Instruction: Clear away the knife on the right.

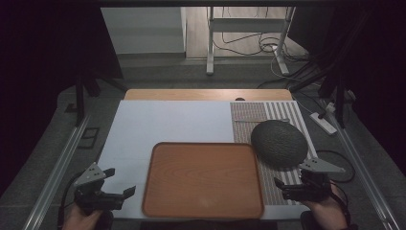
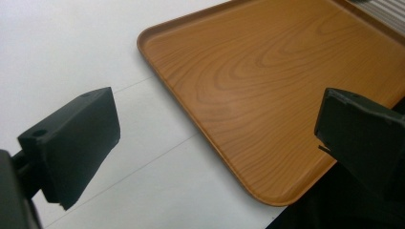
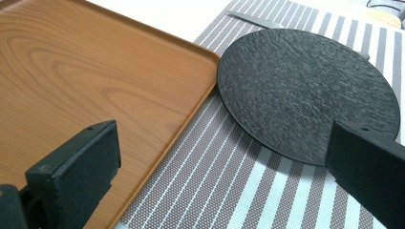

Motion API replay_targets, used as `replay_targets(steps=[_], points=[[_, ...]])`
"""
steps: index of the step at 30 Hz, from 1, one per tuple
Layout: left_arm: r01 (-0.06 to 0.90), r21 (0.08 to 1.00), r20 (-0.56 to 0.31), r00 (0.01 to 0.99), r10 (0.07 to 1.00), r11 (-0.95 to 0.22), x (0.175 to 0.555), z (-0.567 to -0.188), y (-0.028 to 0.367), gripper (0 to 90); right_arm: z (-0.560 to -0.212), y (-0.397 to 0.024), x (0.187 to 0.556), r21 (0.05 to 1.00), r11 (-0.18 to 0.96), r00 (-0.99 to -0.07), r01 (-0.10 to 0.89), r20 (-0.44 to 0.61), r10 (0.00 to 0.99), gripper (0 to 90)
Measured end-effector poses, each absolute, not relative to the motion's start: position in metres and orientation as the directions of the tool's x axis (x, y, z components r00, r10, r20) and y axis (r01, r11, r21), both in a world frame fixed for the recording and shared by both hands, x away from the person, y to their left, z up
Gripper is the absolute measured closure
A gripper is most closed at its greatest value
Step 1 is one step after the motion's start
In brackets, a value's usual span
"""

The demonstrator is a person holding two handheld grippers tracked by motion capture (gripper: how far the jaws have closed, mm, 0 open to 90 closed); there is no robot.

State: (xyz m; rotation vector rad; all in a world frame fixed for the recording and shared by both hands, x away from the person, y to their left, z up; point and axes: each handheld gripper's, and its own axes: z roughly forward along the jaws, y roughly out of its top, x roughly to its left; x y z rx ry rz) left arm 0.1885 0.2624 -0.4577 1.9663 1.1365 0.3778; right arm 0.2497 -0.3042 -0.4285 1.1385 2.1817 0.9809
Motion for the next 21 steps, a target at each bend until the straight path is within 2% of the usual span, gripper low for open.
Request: replay_targets(steps=[21], points=[[0.585, 0.759, -0.115, 0.553, 0.825, -0.286, 0.189, -0.458, 0.26, 1.7, -0.431, -0.294, 0.272, 0.775, 0.413, -0.563, 0.479, -0.09, 0.822, 0.0]])
